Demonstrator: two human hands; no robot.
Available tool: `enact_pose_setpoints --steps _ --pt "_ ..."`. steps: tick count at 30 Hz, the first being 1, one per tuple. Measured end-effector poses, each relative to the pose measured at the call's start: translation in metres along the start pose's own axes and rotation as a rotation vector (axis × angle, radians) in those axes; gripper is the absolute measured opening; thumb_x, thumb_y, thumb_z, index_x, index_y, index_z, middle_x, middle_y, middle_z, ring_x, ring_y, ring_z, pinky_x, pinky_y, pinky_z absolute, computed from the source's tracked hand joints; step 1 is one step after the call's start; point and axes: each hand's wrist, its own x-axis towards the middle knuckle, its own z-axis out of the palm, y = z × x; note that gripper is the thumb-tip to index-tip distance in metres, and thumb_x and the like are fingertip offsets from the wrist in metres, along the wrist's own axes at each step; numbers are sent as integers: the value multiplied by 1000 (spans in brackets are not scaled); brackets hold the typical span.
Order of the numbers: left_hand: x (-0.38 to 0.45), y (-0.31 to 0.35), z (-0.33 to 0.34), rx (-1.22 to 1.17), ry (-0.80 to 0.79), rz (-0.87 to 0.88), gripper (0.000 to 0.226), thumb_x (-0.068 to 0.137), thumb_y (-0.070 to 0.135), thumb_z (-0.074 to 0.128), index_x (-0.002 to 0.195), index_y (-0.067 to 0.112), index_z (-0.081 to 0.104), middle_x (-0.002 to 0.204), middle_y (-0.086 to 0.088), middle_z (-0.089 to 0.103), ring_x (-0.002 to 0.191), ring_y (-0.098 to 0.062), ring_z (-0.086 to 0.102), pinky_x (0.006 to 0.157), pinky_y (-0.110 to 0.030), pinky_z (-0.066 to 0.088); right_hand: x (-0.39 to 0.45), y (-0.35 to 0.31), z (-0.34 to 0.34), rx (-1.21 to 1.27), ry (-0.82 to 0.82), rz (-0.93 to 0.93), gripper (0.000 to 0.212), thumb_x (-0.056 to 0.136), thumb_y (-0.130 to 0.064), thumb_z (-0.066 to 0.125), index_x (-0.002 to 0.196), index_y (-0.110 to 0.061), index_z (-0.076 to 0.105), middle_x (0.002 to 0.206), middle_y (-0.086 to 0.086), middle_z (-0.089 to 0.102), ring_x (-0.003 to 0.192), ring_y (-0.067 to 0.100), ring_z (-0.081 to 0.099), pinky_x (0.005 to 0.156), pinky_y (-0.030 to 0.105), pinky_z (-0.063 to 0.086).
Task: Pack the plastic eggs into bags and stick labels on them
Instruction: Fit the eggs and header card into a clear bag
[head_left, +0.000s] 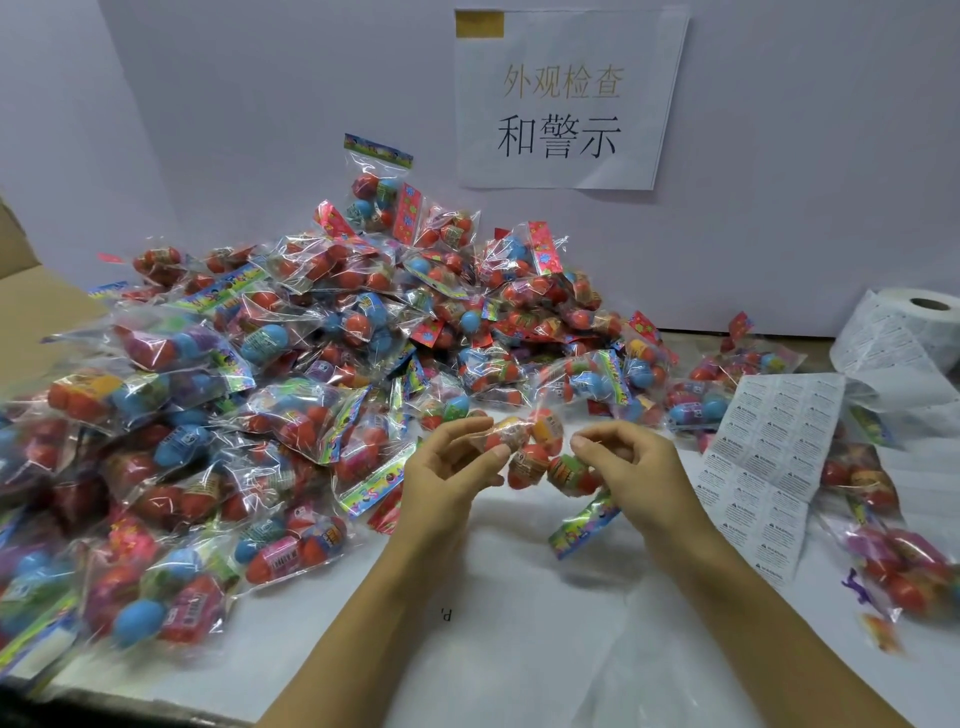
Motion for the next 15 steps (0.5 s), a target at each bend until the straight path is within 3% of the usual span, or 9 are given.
enact_pose_setpoints --steps 2,5,8,11,13,15 --pt "1 1 0 -42 14 -32 38 79 6 80 116 6 70 109 -21 74 102 -34 71 83 -43 59 0 0 1 -1 -68 51 6 91 -12 72 90 -18 72 66 -5 72 59 2 67 51 16 48" --pt "2 3 -1 -130 6 -108 30 87 -5 68 118 -1 68 109 -20 74 99 -32 72 76 -39 61 -2 -1 2 -79 -176 84 13 92 -11 68 97 -22 70 67 -3 74 67 6 70 61 22 48" --pt "2 7 0 -173 -17 -121 41 78 3 74 117 -6 67 108 -20 73 96 -27 70 72 -37 60 -3 -4 3 -58 -218 97 21 93 -11 63 104 -27 69 81 -4 76 82 8 72 69 28 50" --pt "1 8 1 -151 -71 -102 36 71 11 72 105 -1 72 99 -17 71 90 -22 70 69 -36 58 -4 -6 3 1 -273 76 26 85 -31 68 111 -34 67 99 -12 73 95 6 69 72 23 53" --pt "0 6 0 -116 -124 -100 27 71 11 72 97 6 76 95 -14 72 87 -20 71 65 -34 57 -5 -6 4 -5 -313 57 24 86 -37 70 108 -31 69 95 -10 75 92 8 71 71 22 56" --pt "-1 6 1 -83 -160 -107 25 69 14 74 94 10 78 95 -13 73 88 -20 72 68 -34 58 -7 -6 6 -21 -316 30 12 94 -31 70 103 -23 71 87 -5 76 85 10 72 69 23 57"
